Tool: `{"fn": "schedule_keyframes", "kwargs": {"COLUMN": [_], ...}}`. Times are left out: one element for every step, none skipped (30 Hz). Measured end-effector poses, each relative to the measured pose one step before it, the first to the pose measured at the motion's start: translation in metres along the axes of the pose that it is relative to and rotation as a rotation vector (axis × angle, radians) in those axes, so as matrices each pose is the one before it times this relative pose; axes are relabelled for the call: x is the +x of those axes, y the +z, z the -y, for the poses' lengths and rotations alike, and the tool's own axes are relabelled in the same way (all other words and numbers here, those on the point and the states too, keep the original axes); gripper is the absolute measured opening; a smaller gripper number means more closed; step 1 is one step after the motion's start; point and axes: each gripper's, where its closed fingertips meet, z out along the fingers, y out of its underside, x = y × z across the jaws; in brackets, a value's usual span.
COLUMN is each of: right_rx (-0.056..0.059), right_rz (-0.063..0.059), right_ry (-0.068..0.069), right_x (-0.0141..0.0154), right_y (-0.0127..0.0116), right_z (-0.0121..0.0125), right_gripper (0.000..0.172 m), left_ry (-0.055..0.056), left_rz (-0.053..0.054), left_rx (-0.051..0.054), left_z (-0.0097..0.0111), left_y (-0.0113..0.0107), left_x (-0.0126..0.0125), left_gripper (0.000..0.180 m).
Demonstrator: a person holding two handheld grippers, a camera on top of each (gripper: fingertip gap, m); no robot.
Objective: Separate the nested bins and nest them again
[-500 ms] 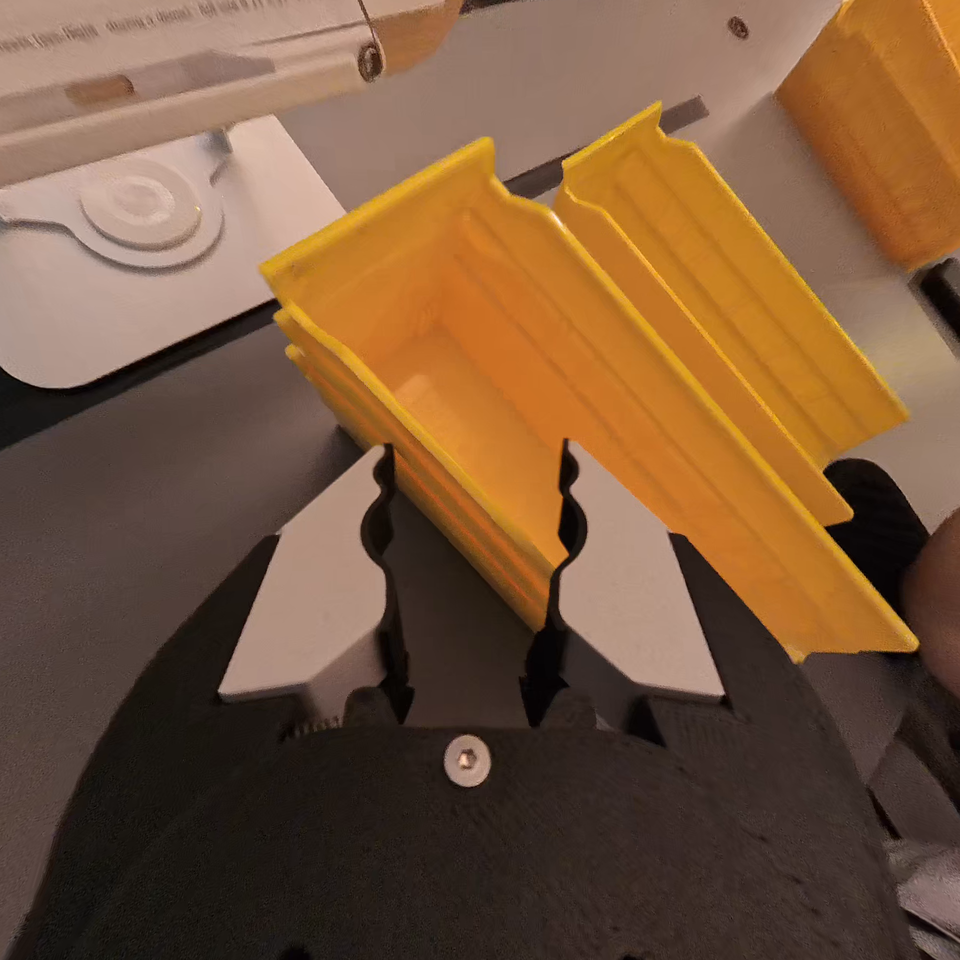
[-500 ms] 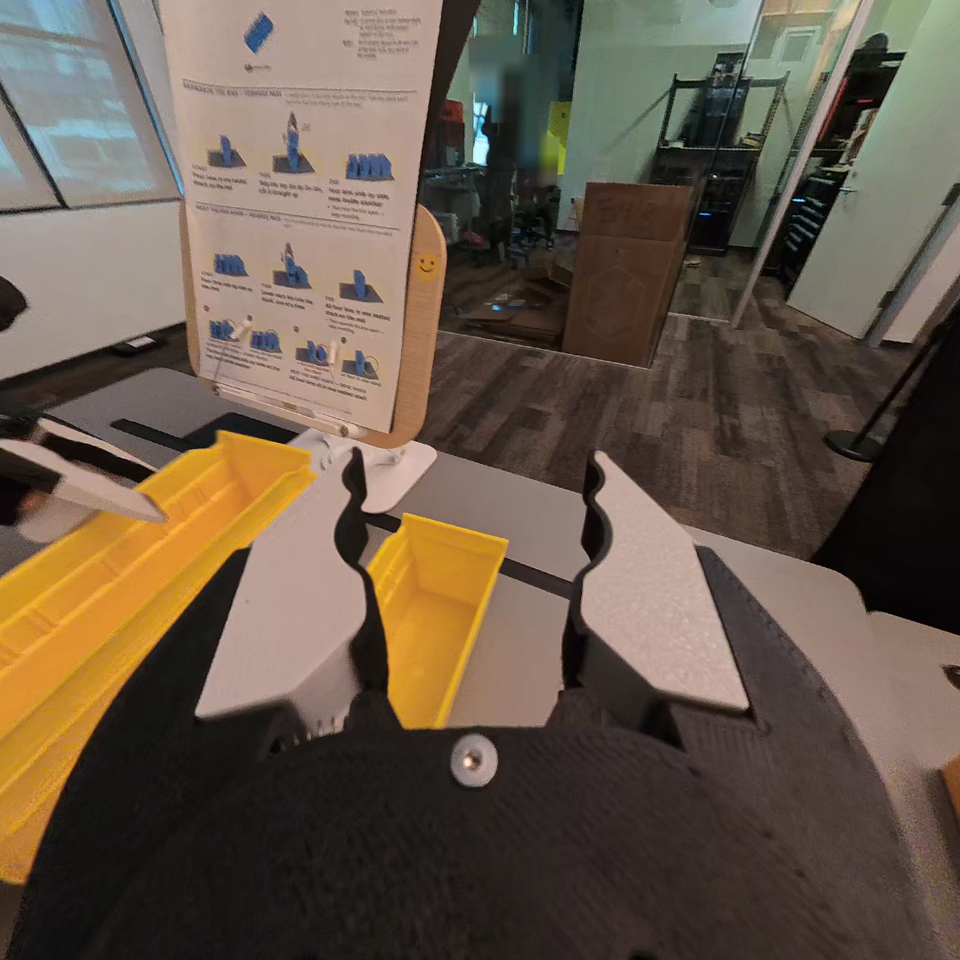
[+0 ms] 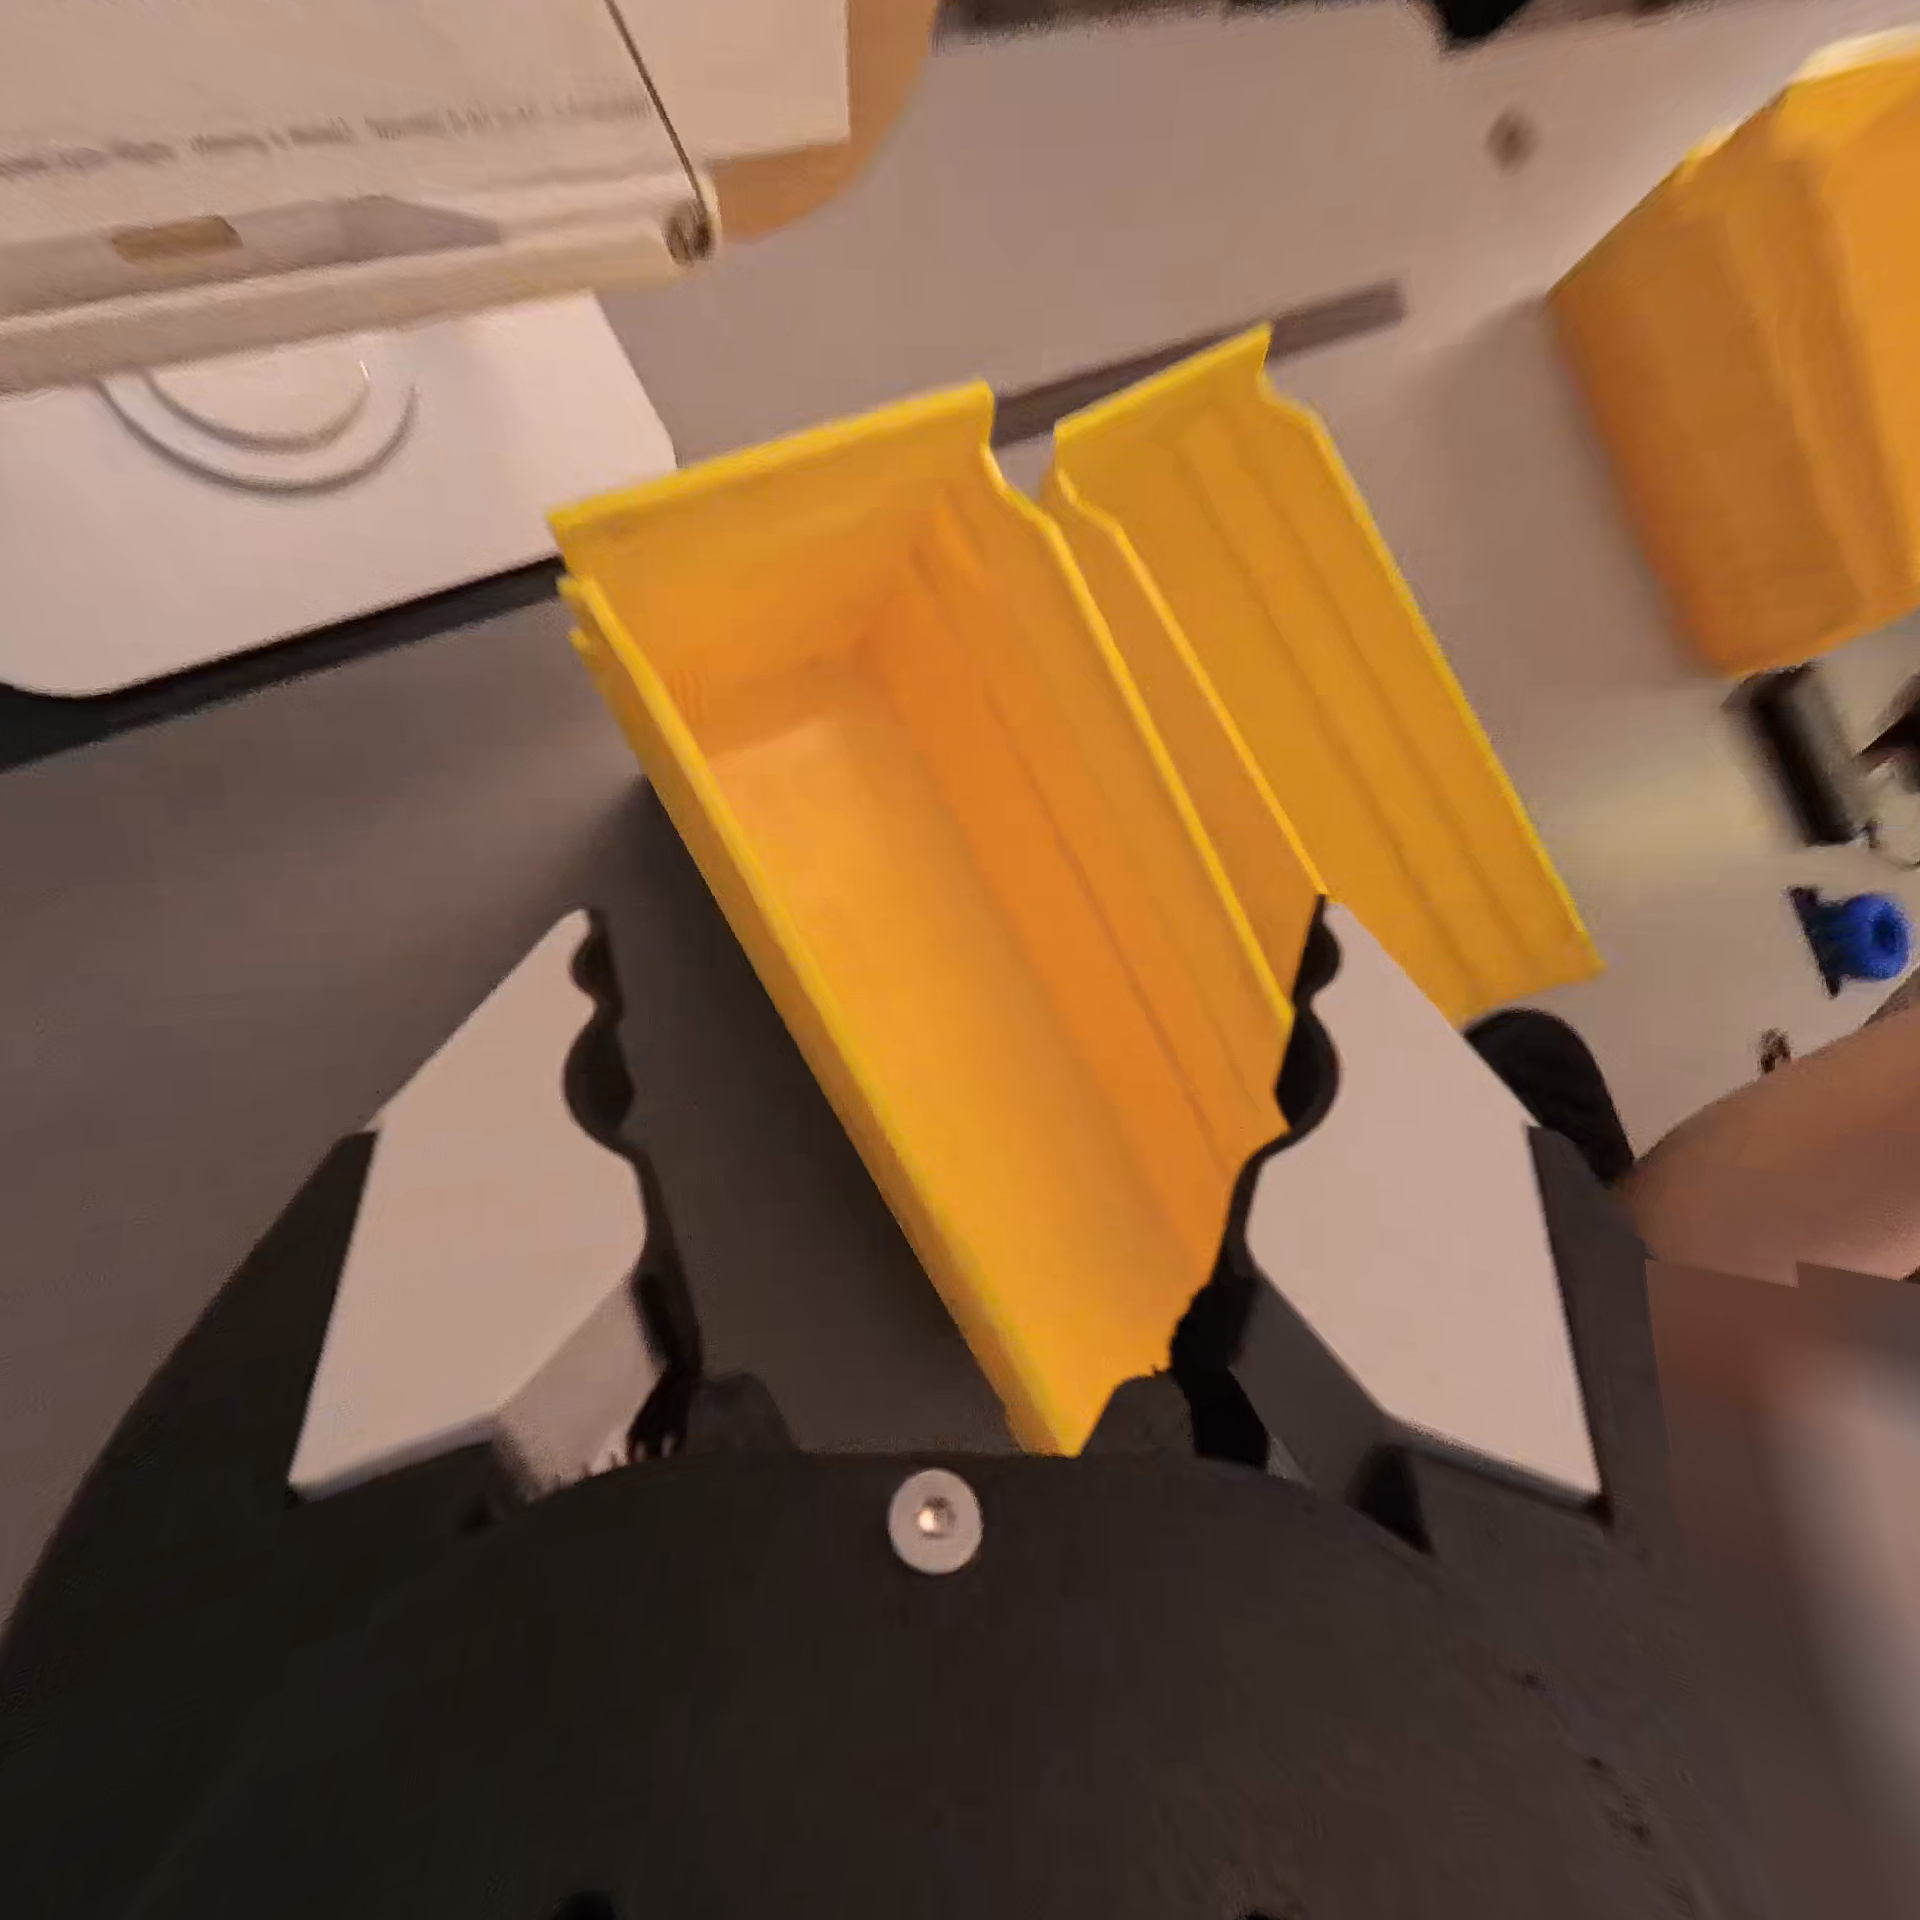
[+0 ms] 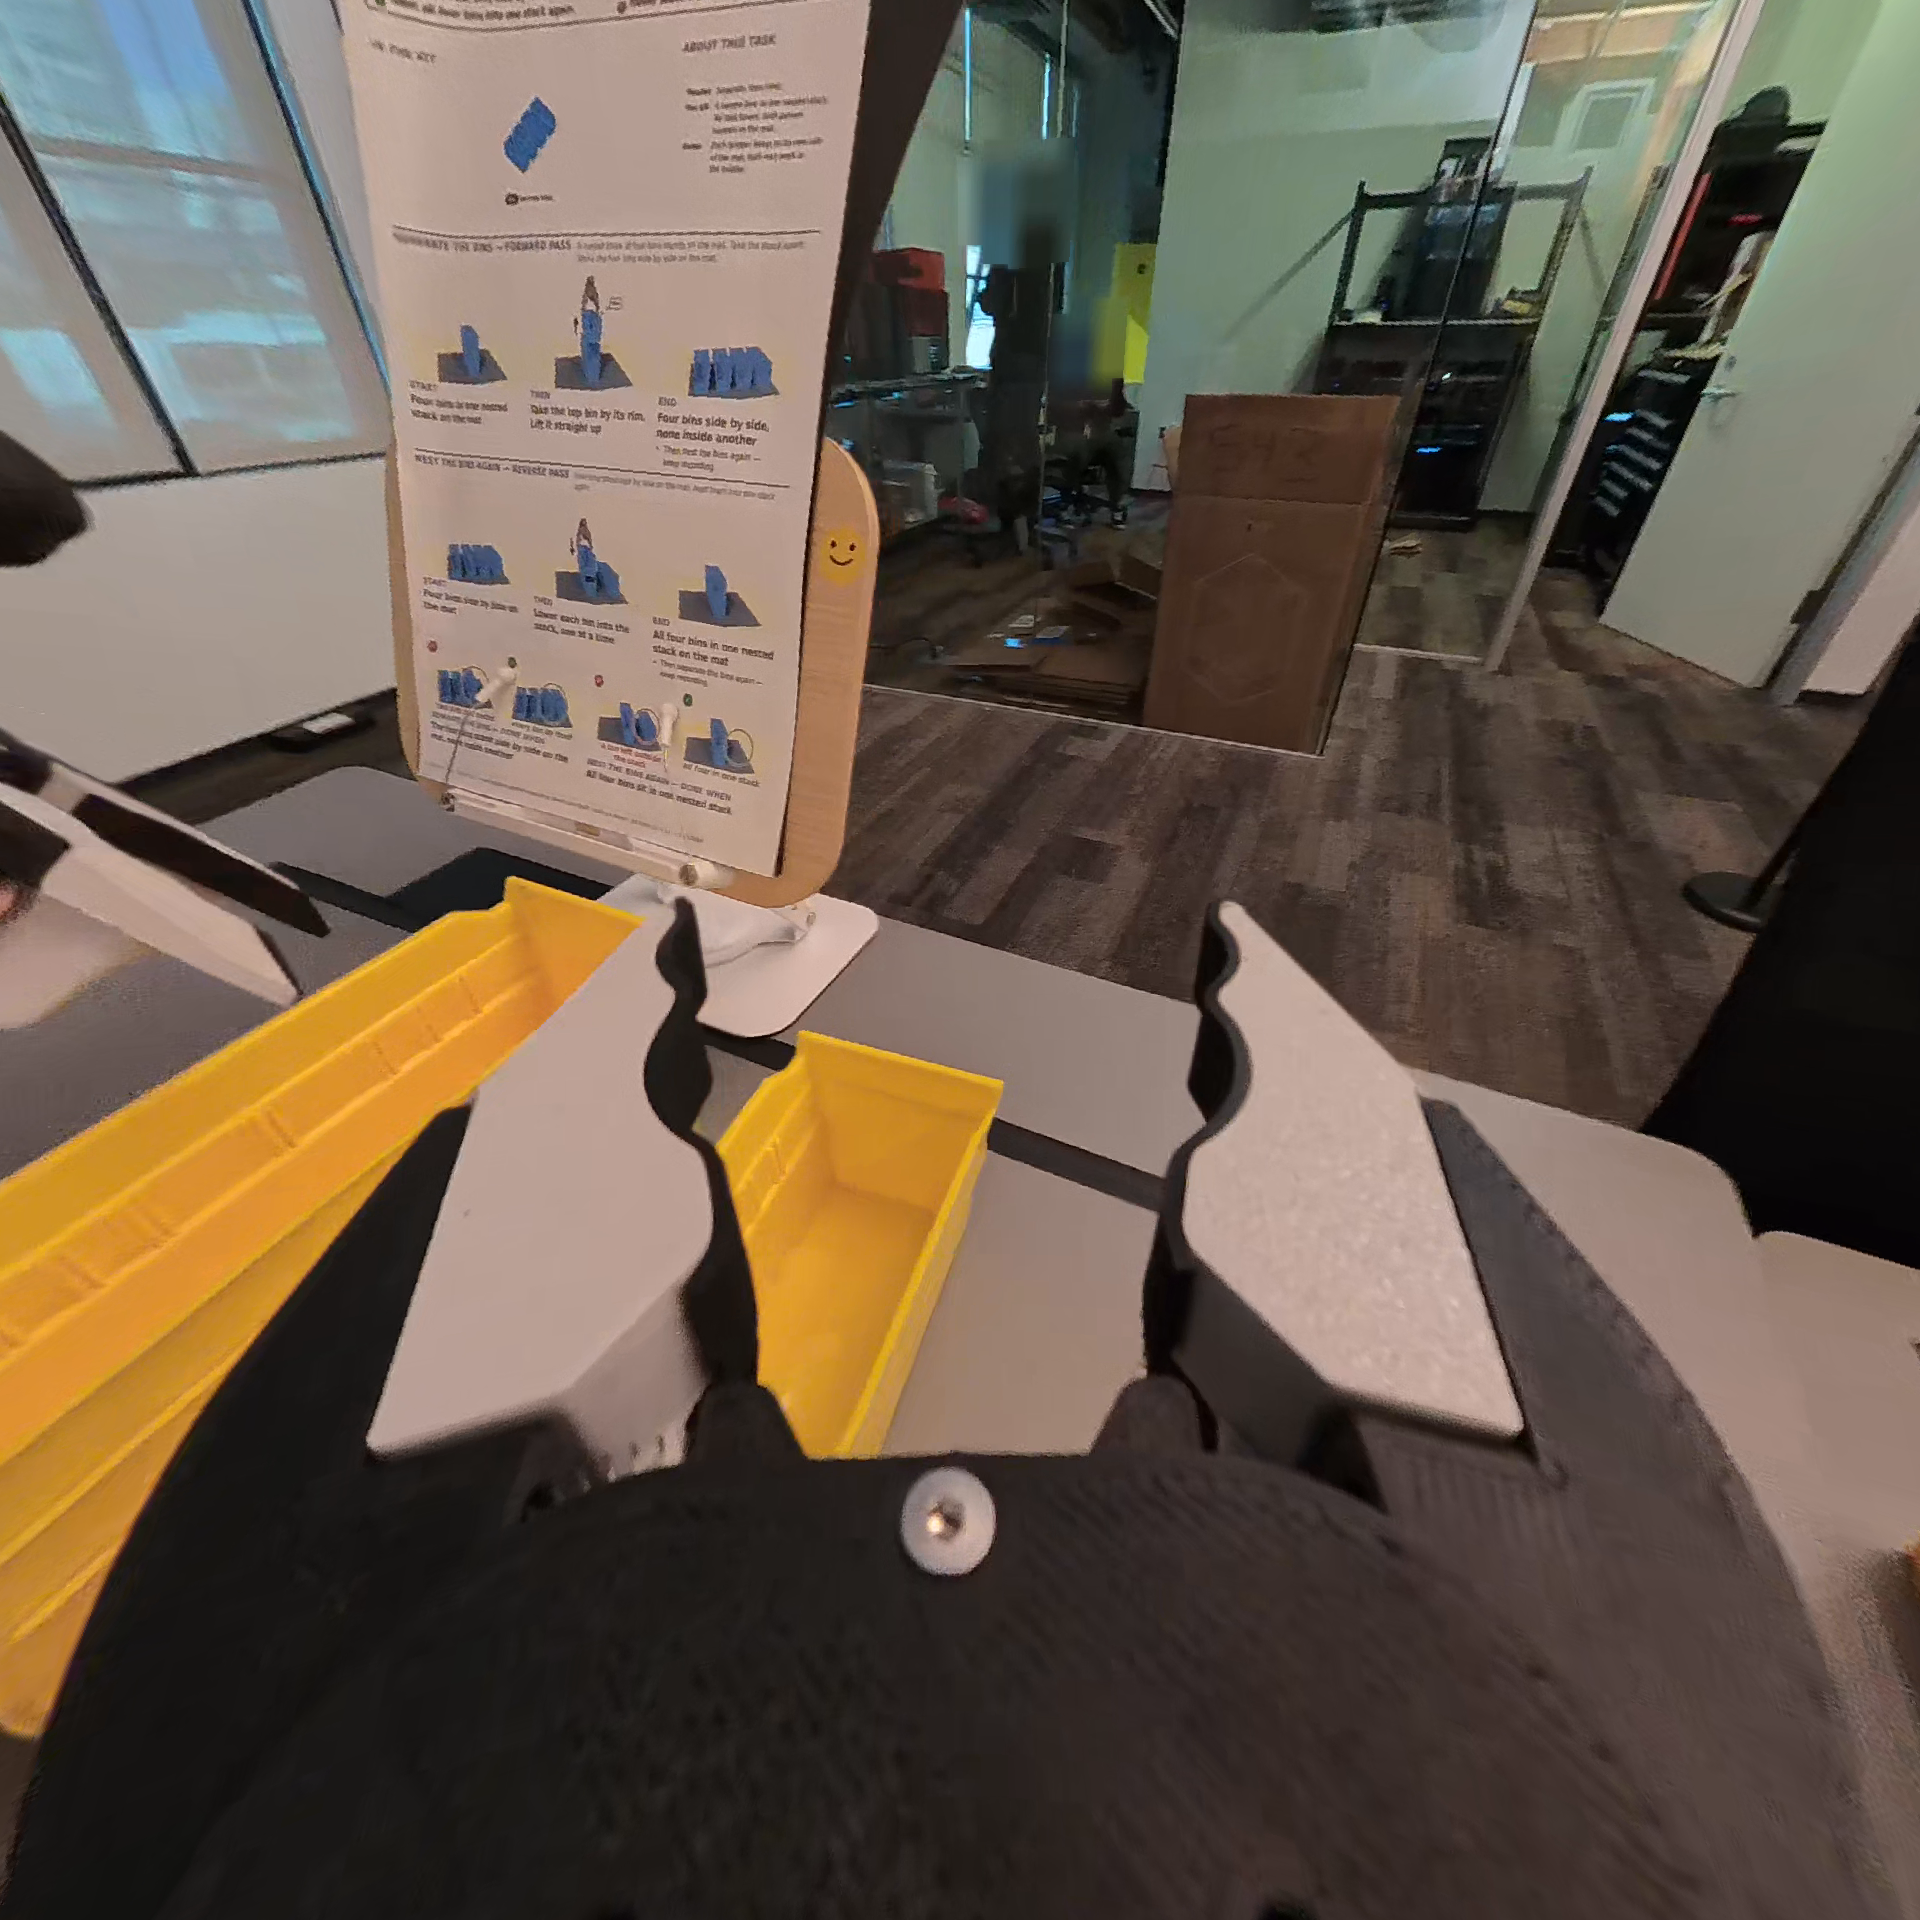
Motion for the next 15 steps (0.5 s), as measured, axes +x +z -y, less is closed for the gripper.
{"fn": "schedule_keyframes", "kwargs": {"right_rx": [0.0009,-0.0005,-0.0013,-0.0023,-0.0025,0.0082,0.0187,0.0192,0.0130,0.0028,-0.0057,-0.0067,-0.0041,-0.0033,-0.0039], "right_rz": [0.0142,0.0149,0.0155,0.0125,0.0080,-0.0017,-0.0018,0.0089,0.0135,0.0139,0.0124,0.0067,0.0054,0.0079,0.0082], "right_ry": [0.0264,0.0260,0.0235,0.0227,0.0215,0.0247,0.0253,0.0237,0.0241,0.0246,0.0238,0.0242,0.0219,0.0177,0.0156], "right_x": [0.00101,0.00110,0.00132,0.00204,0.00306,0.00493,0.00496,0.00315,0.00238,0.00222,0.00229,0.00317,0.00309,0.00230,0.00188], "right_y": [-0.00063,-0.00061,-0.00075,-0.00083,-0.00139,-0.00197,-0.00240,-0.00257,-0.00263,-0.00215,-0.00173,-0.00116,-0.00064,-0.00011,0.00022], "right_z": [-0.00094,-0.00129,-0.00137,-0.00148,-0.00119,0.00031,0.00210,0.00222,0.00136,-0.00017,-0.00145,-0.00154,-0.00138,-0.00109,-0.00139], "right_gripper": [0.095,0.095,0.095,0.094,0.089,0.084,0.083,0.084,0.084,0.084,0.084,0.085,0.085,0.085,0.085], "left_ry": [-0.0046,-0.0182,-0.0351,-0.0351,-0.0209,-0.0066,-0.0002,-0.0081,-0.0146,-0.0203,-0.0241,-0.0198,-0.0138,-0.0052,-0.0057], "left_rz": [0.0169,0.0076,0.0175,0.0395,0.0640,0.0777,0.0616,0.0475,0.0342,0.0225,0.0036,-0.0068,0.0064,0.0109,0.0170], "left_rx": [-0.0612,-0.0473,-0.0268,-0.0132,-0.0287,-0.0514,-0.0536,-0.0386,-0.0183,-0.0087,-0.0139,-0.0153,-0.0224,-0.0326,-0.0313], "left_z": [-0.00333,-0.00173,-0.00028,0.00002,-0.00293,-0.00635,-0.00613,-0.00368,-0.00065,0.00076,0.00080,0.00065,-0.00065,-0.00236,-0.00238], "left_y": [0.00137,0.00193,0.00191,0.00197,0.00269,0.00290,0.00273,0.00195,0.00107,0.00108,0.00174,0.00222,0.00297,0.00412,0.00512], "left_x": [0.00713,0.00749,0.00440,-0.00025,-0.00458,-0.00618,-0.00298,-0.00130,-0.00021,0.00061,0.00307,0.00484,0.00292,0.00210,0.00025], "left_gripper": [0.136,0.145,0.147,0.146,0.146,0.148,0.151,0.152,0.151,0.151,0.151,0.151,0.151,0.150,0.150]}}
